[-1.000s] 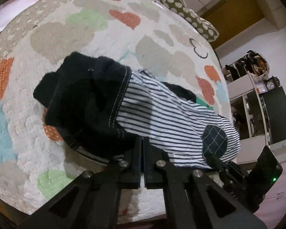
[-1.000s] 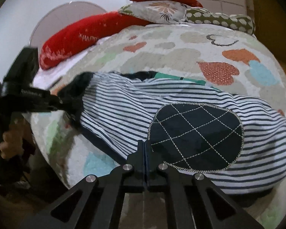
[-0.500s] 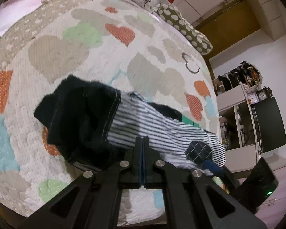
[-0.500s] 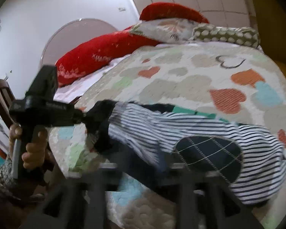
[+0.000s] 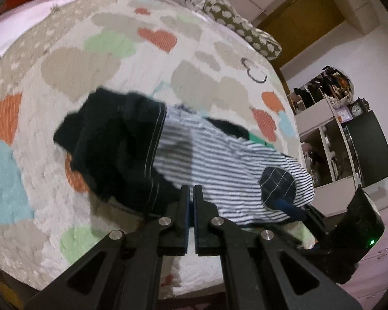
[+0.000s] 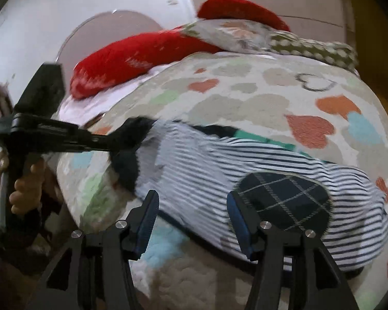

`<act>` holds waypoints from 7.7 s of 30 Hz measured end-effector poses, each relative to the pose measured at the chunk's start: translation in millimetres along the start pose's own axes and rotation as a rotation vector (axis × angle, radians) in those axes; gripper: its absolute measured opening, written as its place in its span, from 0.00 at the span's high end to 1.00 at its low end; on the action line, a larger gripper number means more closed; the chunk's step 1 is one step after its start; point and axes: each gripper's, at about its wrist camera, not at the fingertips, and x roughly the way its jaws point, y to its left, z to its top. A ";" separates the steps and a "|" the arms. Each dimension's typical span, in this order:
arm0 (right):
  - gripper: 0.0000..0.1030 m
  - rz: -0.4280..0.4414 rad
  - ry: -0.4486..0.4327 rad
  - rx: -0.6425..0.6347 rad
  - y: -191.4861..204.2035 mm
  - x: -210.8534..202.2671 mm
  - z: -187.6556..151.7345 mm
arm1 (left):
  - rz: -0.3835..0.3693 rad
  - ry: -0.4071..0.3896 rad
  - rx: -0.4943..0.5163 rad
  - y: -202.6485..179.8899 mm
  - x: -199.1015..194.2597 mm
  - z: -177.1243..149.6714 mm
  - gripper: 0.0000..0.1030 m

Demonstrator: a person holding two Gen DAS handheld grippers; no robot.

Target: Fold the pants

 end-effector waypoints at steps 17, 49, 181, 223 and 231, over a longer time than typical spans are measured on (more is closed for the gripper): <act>0.98 -0.020 -0.027 0.052 4.7 10.9 25.3 | -0.244 0.140 -0.159 7.4 28.8 -12.1 0.35; 0.85 -0.432 -0.007 -0.178 10.0 14.2 -21.6 | -0.080 -0.022 -0.095 0.1 13.5 21.0 0.94; 0.52 -0.460 -0.252 0.859 -211.7 -115.2 -75.8 | 0.226 -0.077 0.160 -38.1 -1.2 37.0 0.44; 0.43 -0.462 -0.039 0.302 -148.0 -59.7 26.0 | 0.337 -0.069 0.343 -34.1 41.5 94.4 0.34; 0.41 -0.330 0.165 0.187 -186.7 25.1 106.7 | 0.290 0.100 0.440 -28.5 106.1 173.5 0.32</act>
